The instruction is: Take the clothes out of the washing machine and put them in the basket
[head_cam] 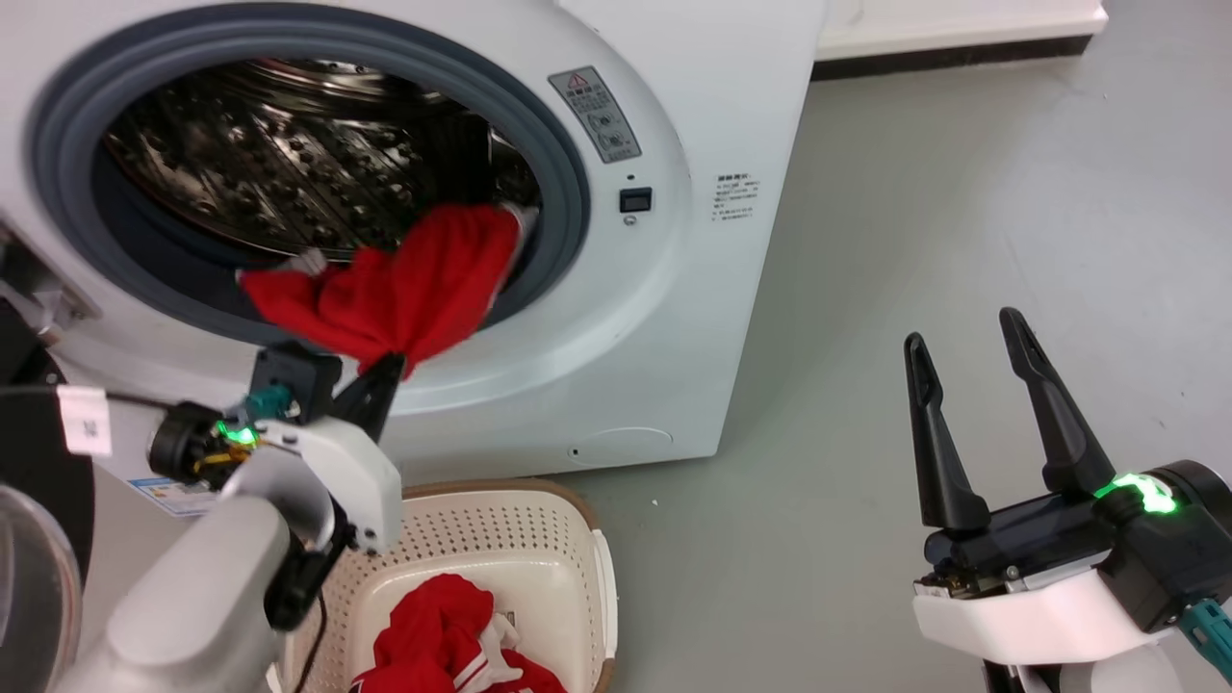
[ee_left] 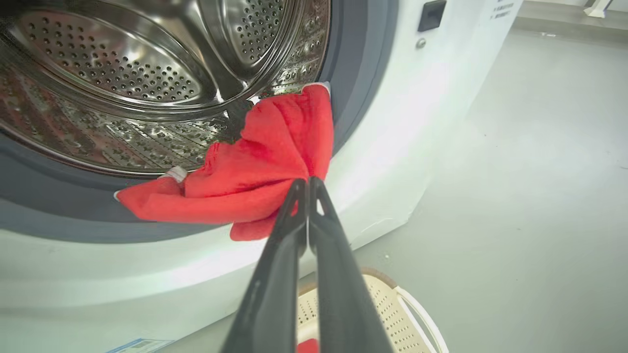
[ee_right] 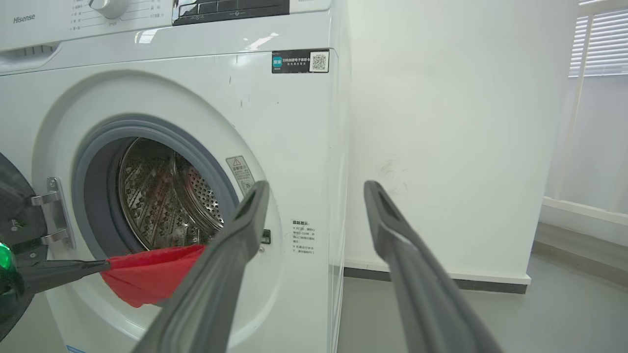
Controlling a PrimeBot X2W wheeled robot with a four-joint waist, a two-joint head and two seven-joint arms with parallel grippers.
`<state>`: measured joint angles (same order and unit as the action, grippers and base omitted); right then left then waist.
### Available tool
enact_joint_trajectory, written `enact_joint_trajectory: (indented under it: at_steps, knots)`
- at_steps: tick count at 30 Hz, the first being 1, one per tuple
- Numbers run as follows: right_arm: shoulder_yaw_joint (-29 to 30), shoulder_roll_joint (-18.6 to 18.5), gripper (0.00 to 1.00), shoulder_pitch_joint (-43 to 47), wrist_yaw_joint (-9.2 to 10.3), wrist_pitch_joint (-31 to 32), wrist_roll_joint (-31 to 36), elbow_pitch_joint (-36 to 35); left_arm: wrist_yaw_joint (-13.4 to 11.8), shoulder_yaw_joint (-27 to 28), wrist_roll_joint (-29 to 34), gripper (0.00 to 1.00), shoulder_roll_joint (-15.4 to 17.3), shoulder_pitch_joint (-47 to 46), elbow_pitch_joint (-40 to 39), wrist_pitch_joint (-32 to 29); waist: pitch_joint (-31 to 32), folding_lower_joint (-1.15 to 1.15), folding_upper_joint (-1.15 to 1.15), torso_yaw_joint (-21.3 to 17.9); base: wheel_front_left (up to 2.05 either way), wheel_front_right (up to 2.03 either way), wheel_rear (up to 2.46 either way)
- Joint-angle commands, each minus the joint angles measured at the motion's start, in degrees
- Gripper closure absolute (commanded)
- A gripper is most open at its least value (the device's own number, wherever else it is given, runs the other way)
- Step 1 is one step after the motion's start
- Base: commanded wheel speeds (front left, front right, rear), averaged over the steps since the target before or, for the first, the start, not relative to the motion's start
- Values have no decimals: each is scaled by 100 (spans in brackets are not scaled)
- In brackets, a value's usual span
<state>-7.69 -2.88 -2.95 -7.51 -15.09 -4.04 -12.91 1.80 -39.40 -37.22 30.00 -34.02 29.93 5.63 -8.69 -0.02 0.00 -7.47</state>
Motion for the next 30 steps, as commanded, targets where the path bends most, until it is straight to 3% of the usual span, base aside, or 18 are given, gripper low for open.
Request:
enact_joint_trajectory:
  at_steps: [1, 8, 15, 21, 30]
  knots:
    - [0, 1, 0, 100, 4, -11, 14, 14, -124, -23, -28, 100, 63, 250, -291, -49, 160, 2, 0, 114, 0, 0, 0]
    - [-46, 1, 0, 206, 4, -11, 66, 30, -554, -208, -26, 100, 378, 1122, -1489, -401, 265, 2, 0, 157, 0, 0, 0]
    - [-63, 1, 0, 20, 4, -11, 70, -25, -745, -288, -154, 100, 494, 1590, -1978, -587, -9, 2, 0, 100, 0, 0, 0]
    - [-99, 1, 0, -299, 4, -11, 67, -89, -713, -291, -204, 100, 356, 1477, -1583, -527, -561, 2, 0, -79, 0, 0, 0]
    - [-97, 4, 0, -836, 4, -11, -37, -223, -387, -282, -243, 100, -139, 898, 106, -147, -1501, 2, 0, -436, 0, 0, 0]
